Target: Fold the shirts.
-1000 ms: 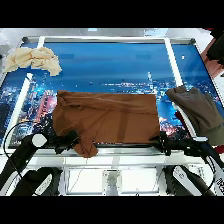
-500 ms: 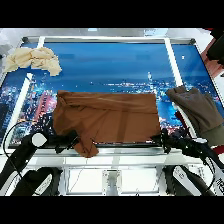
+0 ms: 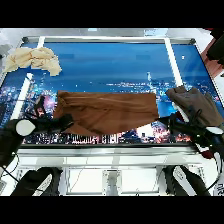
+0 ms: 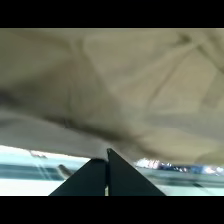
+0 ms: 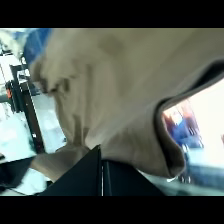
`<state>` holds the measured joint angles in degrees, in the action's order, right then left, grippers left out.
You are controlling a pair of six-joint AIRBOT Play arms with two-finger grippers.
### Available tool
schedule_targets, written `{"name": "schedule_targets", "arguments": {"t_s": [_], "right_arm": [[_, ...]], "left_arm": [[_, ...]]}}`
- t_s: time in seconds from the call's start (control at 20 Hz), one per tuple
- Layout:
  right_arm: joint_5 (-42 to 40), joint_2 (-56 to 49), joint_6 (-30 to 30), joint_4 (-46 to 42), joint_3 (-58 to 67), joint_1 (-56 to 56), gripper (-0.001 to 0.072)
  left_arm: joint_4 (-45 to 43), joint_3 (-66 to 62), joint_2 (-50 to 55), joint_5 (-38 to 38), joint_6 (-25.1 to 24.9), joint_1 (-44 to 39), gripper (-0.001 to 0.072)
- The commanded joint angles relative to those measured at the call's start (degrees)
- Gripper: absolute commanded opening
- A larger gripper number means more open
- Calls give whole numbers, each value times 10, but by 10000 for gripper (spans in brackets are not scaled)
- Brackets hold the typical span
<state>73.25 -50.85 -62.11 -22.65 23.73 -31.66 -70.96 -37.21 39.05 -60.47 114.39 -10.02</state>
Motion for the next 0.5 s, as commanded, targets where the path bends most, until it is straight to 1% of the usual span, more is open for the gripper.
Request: {"name": "schedule_targets", "arguments": {"t_s": [0.0, 0.1, 0.2, 0.3, 0.45], "right_arm": [[24, 39, -25, -66, 83, 0, 28], [45, 42, -49, -135, 119, 0, 28], [46, 42, -61, -165, 132, 0, 29], [19, 42, -71, -163, 132, 3, 28], [-55, 42, -72, -165, 132, 44, 28]], "left_arm": [[-93, -79, -1, -49, -4, 0, 11], [-103, -104, -1, -36, -4, 0, 11], [-105, -113, -1, 25, -4, 0, 11], [-127, -113, 12, 103, -2, 0, 10], [-151, -113, 78, 122, -9, 0, 11]]}}
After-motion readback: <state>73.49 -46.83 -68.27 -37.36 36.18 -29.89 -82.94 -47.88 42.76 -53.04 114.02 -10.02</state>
